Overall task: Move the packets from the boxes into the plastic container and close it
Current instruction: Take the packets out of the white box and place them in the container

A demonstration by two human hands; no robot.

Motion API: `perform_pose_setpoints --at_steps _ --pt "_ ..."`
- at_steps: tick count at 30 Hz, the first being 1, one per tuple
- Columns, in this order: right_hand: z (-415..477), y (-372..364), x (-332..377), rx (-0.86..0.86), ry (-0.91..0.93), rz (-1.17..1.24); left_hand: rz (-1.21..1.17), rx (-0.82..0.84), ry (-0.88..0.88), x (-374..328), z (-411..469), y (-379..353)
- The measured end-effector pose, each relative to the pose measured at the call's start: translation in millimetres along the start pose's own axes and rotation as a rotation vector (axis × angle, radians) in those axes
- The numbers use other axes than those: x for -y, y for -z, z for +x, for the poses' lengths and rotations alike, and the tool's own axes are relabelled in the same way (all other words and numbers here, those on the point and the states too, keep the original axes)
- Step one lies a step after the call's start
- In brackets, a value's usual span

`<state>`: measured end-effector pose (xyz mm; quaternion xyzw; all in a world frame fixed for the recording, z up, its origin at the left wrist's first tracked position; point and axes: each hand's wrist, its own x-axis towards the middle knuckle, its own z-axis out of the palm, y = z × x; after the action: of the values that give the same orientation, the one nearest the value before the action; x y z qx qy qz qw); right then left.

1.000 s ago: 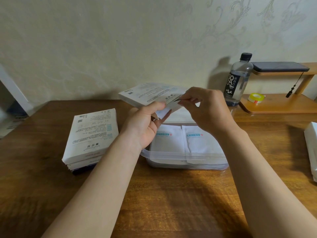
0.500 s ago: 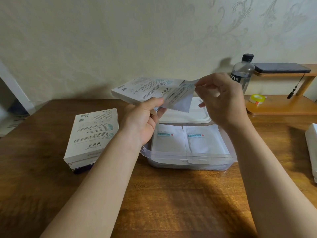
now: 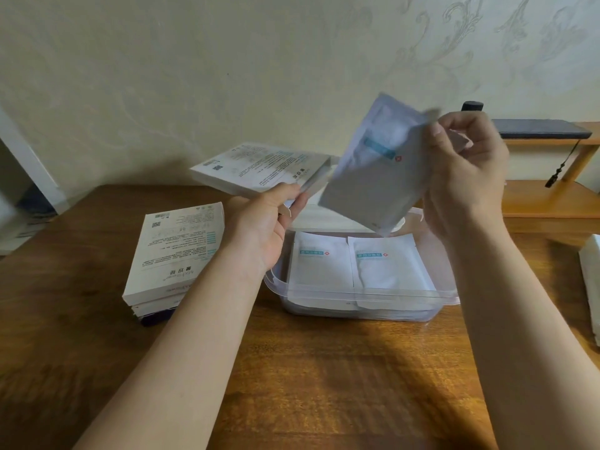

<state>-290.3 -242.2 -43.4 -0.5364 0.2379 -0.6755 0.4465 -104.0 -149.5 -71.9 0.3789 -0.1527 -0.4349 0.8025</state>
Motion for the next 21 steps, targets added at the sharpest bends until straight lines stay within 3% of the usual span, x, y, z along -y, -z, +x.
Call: perform_pose_setpoints --at_steps 4,8,15,18,21 --pt "1 1 -12 -0.041 -0.153 -0.238 -0.011 -0.064 -0.072 0 0 0" --pt "-5 -4 -24 0.044 -0.362 -0.374 -0.027 -0.056 -0.115 1 1 1" --pt "-26 -25 -45 0.167 -0.558 -0.503 0.021 0.001 -0.108 9 3 2" --pt "-28 -26 -48 0.330 -0.518 -0.632 0.048 0.012 -0.116 12 4 4" --pt "-29 -22 -38 0.669 -0.360 -0.987 0.074 0.026 -0.127 14 5 6"
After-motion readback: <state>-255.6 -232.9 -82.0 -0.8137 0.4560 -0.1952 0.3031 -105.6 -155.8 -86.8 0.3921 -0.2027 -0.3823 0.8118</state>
